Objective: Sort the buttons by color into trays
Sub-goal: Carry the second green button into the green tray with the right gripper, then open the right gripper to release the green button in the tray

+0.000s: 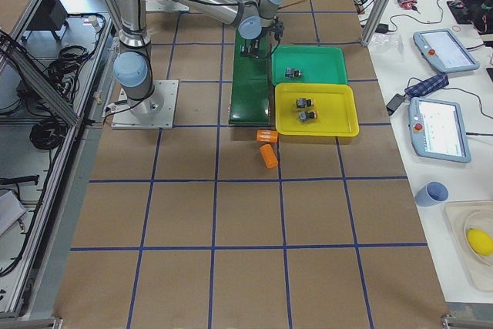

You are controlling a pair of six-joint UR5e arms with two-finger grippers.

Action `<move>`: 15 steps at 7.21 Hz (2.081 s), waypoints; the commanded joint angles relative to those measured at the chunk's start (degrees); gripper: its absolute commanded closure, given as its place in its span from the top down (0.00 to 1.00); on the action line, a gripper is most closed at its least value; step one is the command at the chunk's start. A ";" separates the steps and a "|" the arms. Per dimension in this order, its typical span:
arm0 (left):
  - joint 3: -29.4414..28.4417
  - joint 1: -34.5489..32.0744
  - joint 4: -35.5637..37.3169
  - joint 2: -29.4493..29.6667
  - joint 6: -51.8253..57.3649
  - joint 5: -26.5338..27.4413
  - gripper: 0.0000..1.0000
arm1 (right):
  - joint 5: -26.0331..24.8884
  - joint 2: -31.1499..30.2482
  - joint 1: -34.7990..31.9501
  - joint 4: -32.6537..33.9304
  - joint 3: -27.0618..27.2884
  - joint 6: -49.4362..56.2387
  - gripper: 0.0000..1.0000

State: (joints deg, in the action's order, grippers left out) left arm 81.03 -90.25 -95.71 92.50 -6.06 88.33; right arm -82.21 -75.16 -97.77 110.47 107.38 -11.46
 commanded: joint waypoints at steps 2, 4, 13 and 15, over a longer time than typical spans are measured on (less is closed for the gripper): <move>0.00 -0.02 0.00 -0.21 0.00 0.09 1.00 | -0.32 -2.17 0.13 -0.51 -1.38 0.04 0.00; 0.18 -0.02 -0.09 -0.30 -0.09 0.00 1.00 | -3.01 -1.67 0.48 -0.17 -7.85 0.12 0.00; -1.05 2.87 -5.16 -1.61 0.00 0.80 1.00 | -6.38 20.40 2.93 13.20 -24.06 0.30 0.43; -2.80 4.46 -5.54 -1.27 0.18 0.45 1.00 | -6.91 20.67 3.38 12.84 -23.19 -0.49 1.00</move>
State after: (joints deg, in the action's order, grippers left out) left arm 79.27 -86.81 -100.75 91.05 -5.99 88.96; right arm -88.89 -54.59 -94.74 123.39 83.69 -11.48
